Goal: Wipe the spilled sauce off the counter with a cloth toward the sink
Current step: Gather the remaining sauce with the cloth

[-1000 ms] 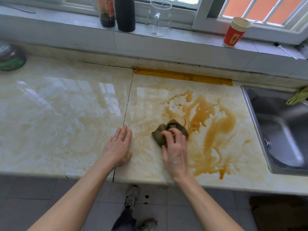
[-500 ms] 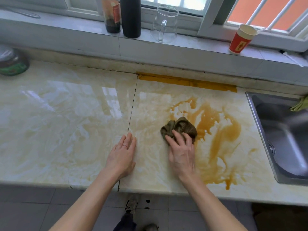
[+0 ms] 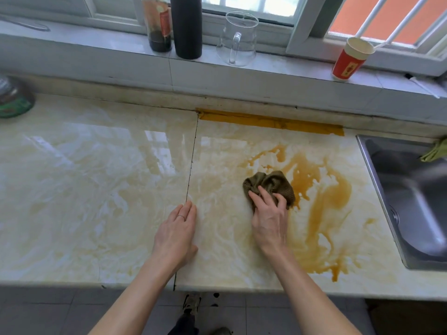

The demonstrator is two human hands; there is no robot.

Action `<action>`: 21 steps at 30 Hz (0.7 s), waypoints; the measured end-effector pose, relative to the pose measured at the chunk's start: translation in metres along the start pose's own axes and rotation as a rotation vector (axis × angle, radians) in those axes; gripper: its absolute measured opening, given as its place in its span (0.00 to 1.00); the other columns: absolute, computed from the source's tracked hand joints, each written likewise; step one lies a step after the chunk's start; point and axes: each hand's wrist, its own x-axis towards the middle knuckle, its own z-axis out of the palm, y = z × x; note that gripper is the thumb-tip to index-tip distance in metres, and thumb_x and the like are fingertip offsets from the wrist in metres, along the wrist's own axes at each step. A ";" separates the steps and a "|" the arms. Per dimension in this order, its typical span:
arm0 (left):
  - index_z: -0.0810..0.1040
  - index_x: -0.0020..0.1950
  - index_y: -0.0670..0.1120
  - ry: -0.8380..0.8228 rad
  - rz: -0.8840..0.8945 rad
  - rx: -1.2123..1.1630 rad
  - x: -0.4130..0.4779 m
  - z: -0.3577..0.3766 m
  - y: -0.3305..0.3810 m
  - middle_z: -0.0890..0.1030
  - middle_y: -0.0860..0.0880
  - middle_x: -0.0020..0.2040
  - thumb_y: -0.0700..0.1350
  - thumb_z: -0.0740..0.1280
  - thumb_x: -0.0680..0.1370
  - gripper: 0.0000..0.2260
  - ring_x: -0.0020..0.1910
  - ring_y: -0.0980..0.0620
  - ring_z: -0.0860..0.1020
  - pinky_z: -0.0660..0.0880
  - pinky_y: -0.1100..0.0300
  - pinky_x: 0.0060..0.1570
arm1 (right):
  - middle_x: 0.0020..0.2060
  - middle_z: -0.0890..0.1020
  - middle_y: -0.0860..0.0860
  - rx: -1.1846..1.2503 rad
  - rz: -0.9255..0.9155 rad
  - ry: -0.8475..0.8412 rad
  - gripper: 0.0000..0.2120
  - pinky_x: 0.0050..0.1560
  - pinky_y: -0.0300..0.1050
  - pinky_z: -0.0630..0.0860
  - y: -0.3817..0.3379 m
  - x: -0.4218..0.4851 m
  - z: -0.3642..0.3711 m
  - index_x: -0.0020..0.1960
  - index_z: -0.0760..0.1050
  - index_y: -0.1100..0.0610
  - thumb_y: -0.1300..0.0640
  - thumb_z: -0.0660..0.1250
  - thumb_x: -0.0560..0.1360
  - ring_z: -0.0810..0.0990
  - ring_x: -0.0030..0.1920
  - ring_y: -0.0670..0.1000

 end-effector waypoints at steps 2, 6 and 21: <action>0.42 0.78 0.46 0.004 -0.009 0.018 0.001 -0.001 0.001 0.42 0.50 0.78 0.47 0.65 0.75 0.40 0.77 0.49 0.46 0.57 0.58 0.72 | 0.63 0.79 0.52 0.061 -0.035 0.052 0.21 0.54 0.59 0.75 -0.016 -0.015 0.001 0.65 0.78 0.54 0.67 0.64 0.74 0.71 0.59 0.60; 0.45 0.78 0.45 -0.016 -0.006 0.059 0.004 -0.004 0.002 0.45 0.50 0.79 0.50 0.69 0.73 0.42 0.76 0.47 0.50 0.61 0.57 0.70 | 0.68 0.75 0.48 0.015 -0.372 -0.063 0.30 0.55 0.51 0.73 -0.052 -0.048 0.020 0.70 0.71 0.49 0.64 0.68 0.69 0.70 0.61 0.58; 0.59 0.75 0.48 0.058 0.004 -0.032 0.009 -0.013 -0.003 0.58 0.51 0.76 0.45 0.66 0.75 0.30 0.72 0.48 0.60 0.69 0.56 0.63 | 0.76 0.62 0.47 -0.025 -0.274 -0.300 0.32 0.62 0.56 0.63 -0.081 -0.015 0.013 0.75 0.63 0.45 0.65 0.62 0.74 0.60 0.70 0.62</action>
